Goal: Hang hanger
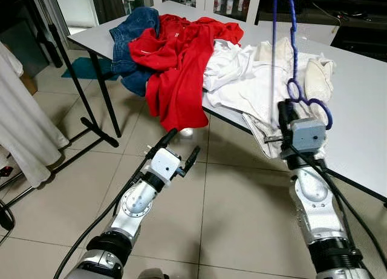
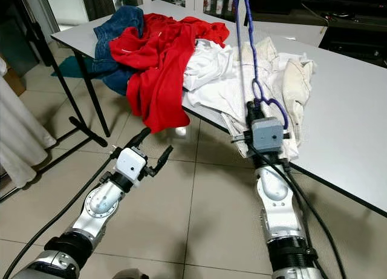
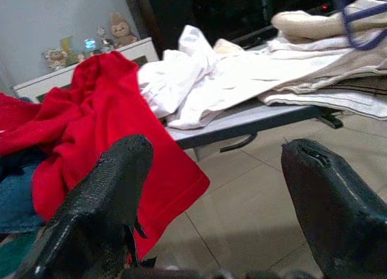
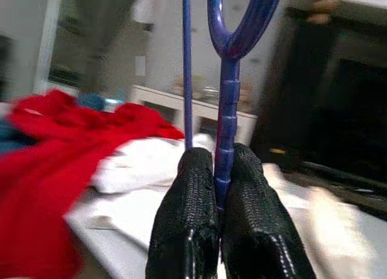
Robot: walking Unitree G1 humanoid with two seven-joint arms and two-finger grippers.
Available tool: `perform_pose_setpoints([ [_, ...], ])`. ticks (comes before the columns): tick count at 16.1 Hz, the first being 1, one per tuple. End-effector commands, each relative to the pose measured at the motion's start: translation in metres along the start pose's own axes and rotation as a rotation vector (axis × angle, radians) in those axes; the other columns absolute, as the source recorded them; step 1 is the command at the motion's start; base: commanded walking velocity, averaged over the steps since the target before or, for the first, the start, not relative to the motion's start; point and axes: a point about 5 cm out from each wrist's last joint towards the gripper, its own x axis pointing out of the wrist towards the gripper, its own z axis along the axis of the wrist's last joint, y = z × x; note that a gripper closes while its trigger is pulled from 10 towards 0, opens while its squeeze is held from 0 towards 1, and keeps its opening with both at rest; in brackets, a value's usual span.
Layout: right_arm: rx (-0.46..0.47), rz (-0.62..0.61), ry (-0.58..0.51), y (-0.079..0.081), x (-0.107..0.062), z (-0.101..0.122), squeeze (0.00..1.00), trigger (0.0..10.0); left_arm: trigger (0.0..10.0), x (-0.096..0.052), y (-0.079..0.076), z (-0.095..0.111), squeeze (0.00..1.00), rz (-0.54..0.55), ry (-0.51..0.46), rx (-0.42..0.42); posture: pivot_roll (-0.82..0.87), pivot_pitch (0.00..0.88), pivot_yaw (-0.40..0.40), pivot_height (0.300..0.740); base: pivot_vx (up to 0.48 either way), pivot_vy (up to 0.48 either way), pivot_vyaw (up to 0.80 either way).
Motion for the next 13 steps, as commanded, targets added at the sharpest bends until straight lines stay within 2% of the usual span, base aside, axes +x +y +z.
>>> perform_pose_setpoints([
  [1, 0.031, 0.077, -0.013, 0.012, 0.000, 0.004, 0.00, 10.0, 10.0, 0.001, -0.001, 0.003, 0.22, -0.025, -0.012, 0.015, 0.16, 0.000, 0.014, 0.740, 0.000, 0.000, 0.00],
  [4, 0.051, 0.136, 0.021, 0.023, -0.006, -0.001, 0.00, 10.0, 10.0, 0.001, -0.005, 0.004, 0.22, -0.038, -0.017, 0.013, 0.16, 0.000, 0.013, 0.740, 0.000, 0.000, 0.00],
  [8, -0.058, 0.074, 0.048, 0.011, -0.008, -0.006, 0.00, 10.0, 10.0, -0.001, -0.009, 0.004, 0.23, -0.049, -0.020, 0.011, 0.15, 0.000, 0.010, 0.740, 0.000, 0.000, 0.00],
  [11, -0.153, 0.053, 0.082, 0.007, -0.008, -0.012, 0.00, 10.0, 10.0, -0.002, -0.010, 0.004, 0.23, -0.052, -0.020, 0.009, 0.16, 0.002, 0.009, 0.740, 0.000, 0.000, 0.00],
  [13, -0.153, 0.053, 0.093, 0.008, -0.007, -0.015, 0.00, 10.0, 10.0, -0.002, -0.011, 0.004, 0.22, -0.052, -0.020, 0.009, 0.16, 0.001, 0.009, 0.740, 0.000, 0.000, 0.00],
])
